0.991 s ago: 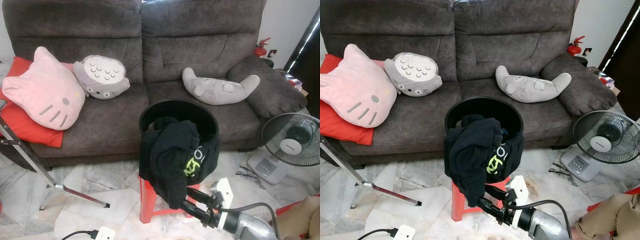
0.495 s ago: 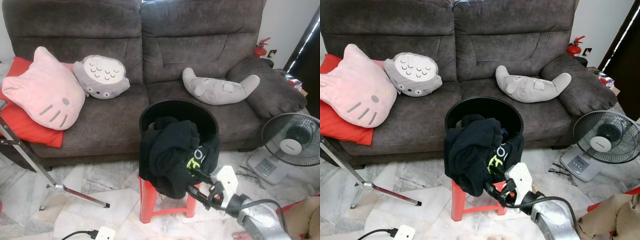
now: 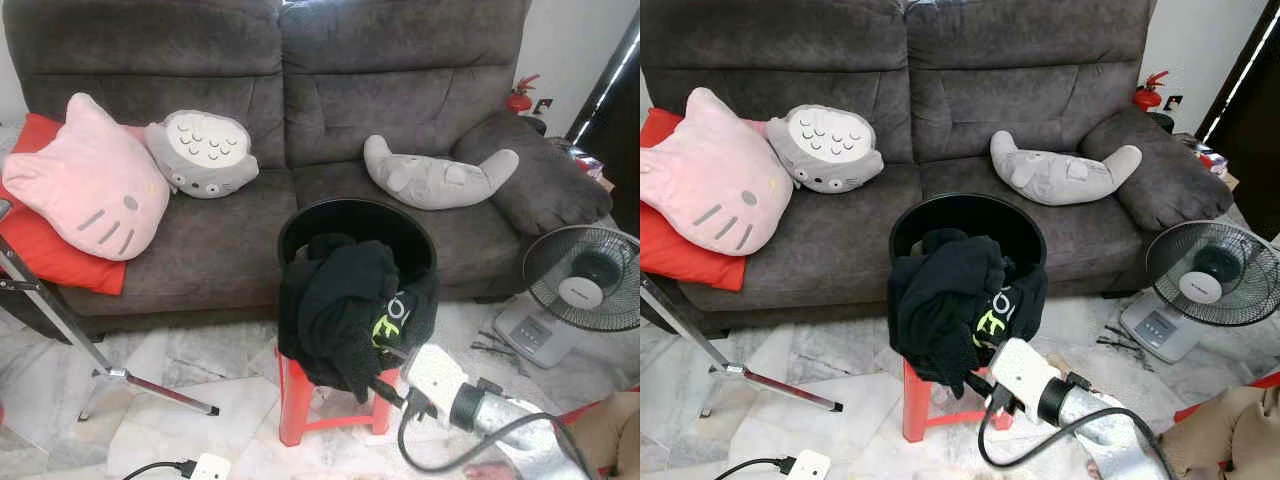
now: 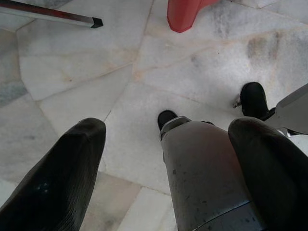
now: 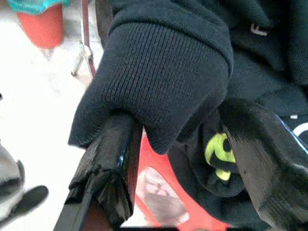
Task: Hang hanger
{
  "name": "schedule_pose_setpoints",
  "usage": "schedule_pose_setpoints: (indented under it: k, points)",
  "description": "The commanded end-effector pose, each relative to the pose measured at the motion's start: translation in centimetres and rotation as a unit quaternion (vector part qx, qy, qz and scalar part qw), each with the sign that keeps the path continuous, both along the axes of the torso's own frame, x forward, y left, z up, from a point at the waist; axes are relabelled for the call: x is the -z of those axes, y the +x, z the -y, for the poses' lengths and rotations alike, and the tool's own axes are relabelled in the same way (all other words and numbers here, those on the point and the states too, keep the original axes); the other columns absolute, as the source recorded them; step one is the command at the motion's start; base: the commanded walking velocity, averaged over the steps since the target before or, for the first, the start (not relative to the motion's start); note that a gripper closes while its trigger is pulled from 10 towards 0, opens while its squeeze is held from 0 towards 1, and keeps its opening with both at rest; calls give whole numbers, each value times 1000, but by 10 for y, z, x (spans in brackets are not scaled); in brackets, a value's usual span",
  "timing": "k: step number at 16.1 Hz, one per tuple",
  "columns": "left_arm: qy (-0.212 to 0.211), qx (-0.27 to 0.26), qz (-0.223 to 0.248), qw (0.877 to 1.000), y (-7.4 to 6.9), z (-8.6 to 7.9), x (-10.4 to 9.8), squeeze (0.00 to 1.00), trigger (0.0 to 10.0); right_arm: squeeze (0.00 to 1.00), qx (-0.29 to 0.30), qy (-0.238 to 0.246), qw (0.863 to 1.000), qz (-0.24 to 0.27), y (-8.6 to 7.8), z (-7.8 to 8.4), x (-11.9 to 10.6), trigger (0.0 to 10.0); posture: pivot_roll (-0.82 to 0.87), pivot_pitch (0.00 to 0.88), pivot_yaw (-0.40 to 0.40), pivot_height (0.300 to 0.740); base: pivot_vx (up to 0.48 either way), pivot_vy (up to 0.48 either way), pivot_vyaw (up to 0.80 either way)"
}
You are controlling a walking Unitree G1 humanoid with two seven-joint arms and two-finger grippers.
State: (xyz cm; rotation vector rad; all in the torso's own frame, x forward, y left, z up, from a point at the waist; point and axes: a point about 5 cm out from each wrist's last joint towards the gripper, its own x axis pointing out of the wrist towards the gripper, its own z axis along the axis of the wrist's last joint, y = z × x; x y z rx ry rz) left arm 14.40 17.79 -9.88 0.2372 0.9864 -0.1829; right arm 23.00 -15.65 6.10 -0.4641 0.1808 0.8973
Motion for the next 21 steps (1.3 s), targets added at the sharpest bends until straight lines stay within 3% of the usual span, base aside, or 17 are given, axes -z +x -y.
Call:
schedule_pose_setpoints:
  k: [1,4,6,8,16,18,19,21]
  points:
    - [-3,-1,-29,1000,-13,2,6,0,10000,0,-9,-15,1000,16,1,1,-1,10000,-83,0,-36,740,0,0,0]
    - [-2,-2,-29,1000,-13,2,6,0,10000,0,7,-46,995,87,10,5,-7,10000,-83,0,-35,740,0,0,0]
    - [-1,-1,-29,1000,-13,2,5,0,10000,0,41,-53,985,161,22,8,-21,10000,-83,0,-35,740,0,0,0]
    - [-1,-1,-29,1000,-13,2,5,0,10000,0,40,-64,978,193,25,7,-25,10000,-83,0,-35,740,0,0,0]
    - [-1,0,-30,1000,-13,2,6,0,10000,0,11,-81,977,195,22,1,-14,10000,-82,0,-36,740,0,0,0]
    - [-1,0,-29,1000,-13,2,6,0,10000,0,-3,-83,976,202,22,-1,-14,3765,-82,0,-36,740,0,0,0]
    - [-1,0,-29,1000,-13,2,6,0,10000,0,-8,-84,975,204,22,-1,-15,0,-82,0,-36,740,0,0,0]
    - [-1,0,-28,1000,-13,2,6,0,10000,0,-18,-90,973,210,21,-1,-15,0,-82,0,-36,740,0,0,0]
